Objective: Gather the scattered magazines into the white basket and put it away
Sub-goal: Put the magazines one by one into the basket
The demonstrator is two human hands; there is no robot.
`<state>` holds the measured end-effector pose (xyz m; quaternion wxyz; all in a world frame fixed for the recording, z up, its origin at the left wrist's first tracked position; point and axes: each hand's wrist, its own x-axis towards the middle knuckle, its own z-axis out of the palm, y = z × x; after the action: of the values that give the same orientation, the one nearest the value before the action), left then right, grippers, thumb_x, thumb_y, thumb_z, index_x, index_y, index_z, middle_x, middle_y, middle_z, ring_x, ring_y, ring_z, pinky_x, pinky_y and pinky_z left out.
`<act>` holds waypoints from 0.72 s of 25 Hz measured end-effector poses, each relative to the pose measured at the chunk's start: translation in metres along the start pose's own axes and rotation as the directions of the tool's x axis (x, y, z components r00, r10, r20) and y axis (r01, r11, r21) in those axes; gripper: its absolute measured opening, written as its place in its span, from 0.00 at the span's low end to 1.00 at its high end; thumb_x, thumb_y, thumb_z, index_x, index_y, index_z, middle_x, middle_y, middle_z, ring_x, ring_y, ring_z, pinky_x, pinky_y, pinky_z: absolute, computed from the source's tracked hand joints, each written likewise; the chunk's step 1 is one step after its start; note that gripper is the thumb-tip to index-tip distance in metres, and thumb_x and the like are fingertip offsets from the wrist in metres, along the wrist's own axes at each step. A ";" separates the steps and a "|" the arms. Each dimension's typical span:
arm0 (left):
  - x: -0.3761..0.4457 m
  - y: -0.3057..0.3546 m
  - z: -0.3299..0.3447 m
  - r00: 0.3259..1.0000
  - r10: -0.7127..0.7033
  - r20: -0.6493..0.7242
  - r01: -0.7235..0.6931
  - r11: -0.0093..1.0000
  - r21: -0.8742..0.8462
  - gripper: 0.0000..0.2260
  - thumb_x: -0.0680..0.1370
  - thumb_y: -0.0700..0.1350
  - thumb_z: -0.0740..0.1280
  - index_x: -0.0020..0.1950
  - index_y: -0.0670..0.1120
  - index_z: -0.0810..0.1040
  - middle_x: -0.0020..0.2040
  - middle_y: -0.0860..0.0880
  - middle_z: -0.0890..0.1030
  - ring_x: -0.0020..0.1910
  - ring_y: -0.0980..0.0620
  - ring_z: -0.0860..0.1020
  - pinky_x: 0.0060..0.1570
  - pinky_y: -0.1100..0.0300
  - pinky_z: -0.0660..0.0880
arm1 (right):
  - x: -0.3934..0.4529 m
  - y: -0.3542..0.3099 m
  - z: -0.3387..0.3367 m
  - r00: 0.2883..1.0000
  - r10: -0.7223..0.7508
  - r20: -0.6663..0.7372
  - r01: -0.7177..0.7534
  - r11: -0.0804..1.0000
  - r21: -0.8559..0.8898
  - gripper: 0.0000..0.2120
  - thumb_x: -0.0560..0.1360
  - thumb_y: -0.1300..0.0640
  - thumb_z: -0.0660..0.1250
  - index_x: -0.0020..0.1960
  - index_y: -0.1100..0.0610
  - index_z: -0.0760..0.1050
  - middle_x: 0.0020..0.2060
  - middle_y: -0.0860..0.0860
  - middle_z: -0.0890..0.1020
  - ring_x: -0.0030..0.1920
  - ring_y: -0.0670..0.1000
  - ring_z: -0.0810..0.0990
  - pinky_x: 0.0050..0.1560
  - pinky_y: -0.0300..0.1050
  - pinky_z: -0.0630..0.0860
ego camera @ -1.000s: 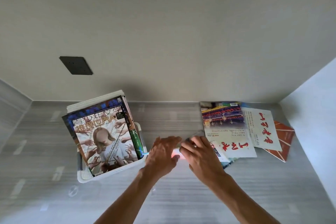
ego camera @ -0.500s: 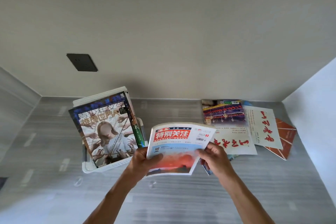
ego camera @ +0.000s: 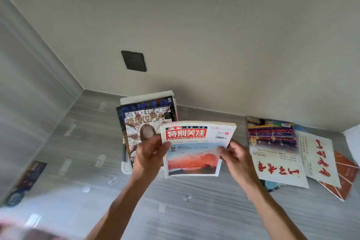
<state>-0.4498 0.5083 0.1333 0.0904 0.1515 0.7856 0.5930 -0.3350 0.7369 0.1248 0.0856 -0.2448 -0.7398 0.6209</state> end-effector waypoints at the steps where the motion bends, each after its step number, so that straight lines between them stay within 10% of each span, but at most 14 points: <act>1: 0.010 0.004 -0.018 0.999 0.037 -0.028 -0.037 0.999 0.008 0.06 0.74 0.48 0.67 0.49 0.54 0.83 0.47 0.54 0.87 0.44 0.56 0.84 0.39 0.55 0.81 | 0.009 -0.014 0.012 0.999 -0.045 0.003 0.045 0.999 0.031 0.15 0.76 0.61 0.69 0.50 0.39 0.80 0.49 0.42 0.86 0.48 0.44 0.85 0.45 0.39 0.82; 8: 0.074 -0.008 -0.106 0.985 0.032 -0.169 -0.007 0.989 0.145 0.18 0.77 0.37 0.64 0.46 0.63 0.80 0.42 0.65 0.85 0.39 0.63 0.83 0.32 0.69 0.77 | 0.080 -0.052 0.126 0.997 -0.067 -0.045 0.064 0.996 -0.067 0.06 0.77 0.63 0.64 0.53 0.56 0.75 0.50 0.54 0.85 0.46 0.59 0.83 0.48 0.62 0.79; 18: 0.087 -0.079 -0.105 0.924 -0.279 -0.262 0.345 0.904 0.254 0.11 0.75 0.39 0.66 0.57 0.47 0.75 0.54 0.45 0.80 0.51 0.44 0.81 0.50 0.46 0.80 | 0.093 0.000 0.166 0.972 0.218 -0.083 -0.221 0.975 -0.034 0.18 0.72 0.60 0.68 0.54 0.40 0.68 0.48 0.40 0.81 0.43 0.41 0.82 0.35 0.38 0.77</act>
<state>-0.5756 0.4240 0.0903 0.0738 -0.0312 0.8844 0.4597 -0.4866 0.6348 0.0726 0.0403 -0.3513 -0.7173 0.6004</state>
